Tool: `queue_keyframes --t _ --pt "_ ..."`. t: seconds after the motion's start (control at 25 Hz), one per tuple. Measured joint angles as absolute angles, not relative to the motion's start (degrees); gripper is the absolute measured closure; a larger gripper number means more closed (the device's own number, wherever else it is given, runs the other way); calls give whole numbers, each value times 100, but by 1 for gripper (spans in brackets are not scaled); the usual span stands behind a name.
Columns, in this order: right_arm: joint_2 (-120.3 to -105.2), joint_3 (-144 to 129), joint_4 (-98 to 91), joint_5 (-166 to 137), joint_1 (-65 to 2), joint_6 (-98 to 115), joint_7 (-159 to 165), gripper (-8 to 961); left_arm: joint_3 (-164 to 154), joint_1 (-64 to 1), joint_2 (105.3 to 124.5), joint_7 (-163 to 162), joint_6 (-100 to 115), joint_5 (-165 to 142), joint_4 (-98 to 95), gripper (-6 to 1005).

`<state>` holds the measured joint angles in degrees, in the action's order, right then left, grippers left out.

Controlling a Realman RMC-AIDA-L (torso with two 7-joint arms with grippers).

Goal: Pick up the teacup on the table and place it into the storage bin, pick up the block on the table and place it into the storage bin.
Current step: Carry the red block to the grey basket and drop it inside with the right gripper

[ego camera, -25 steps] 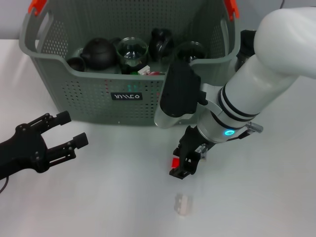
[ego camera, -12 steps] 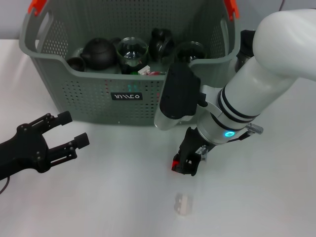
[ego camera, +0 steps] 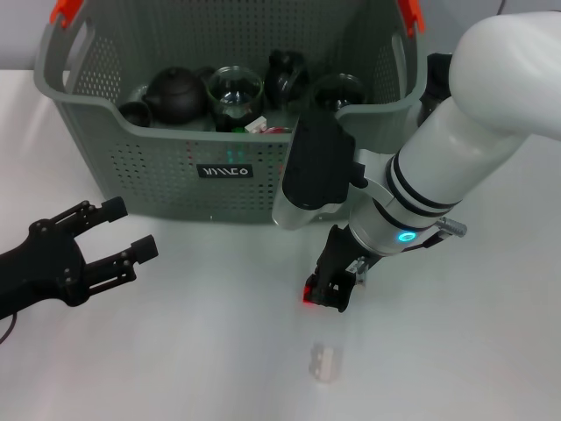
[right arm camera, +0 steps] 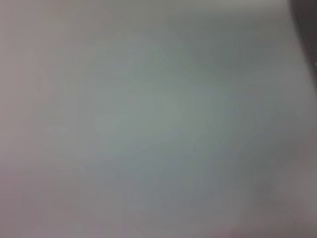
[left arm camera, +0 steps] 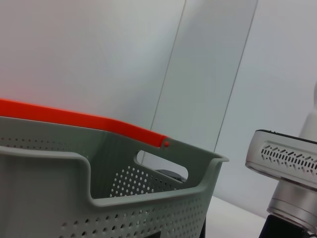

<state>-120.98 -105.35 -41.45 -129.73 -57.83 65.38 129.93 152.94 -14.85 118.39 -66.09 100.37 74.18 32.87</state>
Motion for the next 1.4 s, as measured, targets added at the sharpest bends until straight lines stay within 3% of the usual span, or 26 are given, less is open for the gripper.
queue_keyframes --t 0.4,0.76,1.0,1.24,1.4 --pt "-12041 -10174 -4572 -12894 -5660 7043 12908 796 15316 -1474 11839 -6609 10036 7418 3287 175" --pt "-12015 -8190 -7437 -13360 -5266 9297 13372 773 15329 -1442 11826 -6610 10036 7418 3287 175" --pt "-12007 -7306 -8727 -13661 -5409 9179 14453 758 15329 -1476 11824 -6611 10037 7418 3287 175" --pt "-12016 -7396 -7509 -14378 -5618 7293 15100 743 15308 -1486 11838 -6610 10015 7418 3287 175" --pt "-12009 -7500 -5946 -14718 -6156 6510 14990 733 15302 -1485 11839 -6610 10012 7418 3287 175"
